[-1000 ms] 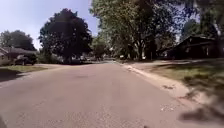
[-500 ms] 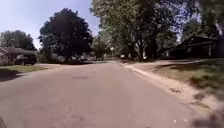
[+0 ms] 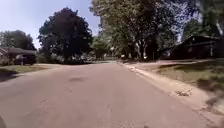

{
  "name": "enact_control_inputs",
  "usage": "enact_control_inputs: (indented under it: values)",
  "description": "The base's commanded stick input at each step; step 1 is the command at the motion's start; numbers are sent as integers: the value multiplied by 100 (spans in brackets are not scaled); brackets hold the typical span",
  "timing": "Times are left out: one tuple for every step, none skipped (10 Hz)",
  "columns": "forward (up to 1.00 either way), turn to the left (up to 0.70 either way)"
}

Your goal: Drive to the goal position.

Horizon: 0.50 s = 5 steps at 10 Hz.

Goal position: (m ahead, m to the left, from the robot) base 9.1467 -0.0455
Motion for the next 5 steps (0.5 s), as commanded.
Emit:
enact_control_inputs:
  values:
    - [50, 0]
    - [50, 0]
    - [50, 0]
    - [50, 0]
    - [50, 0]
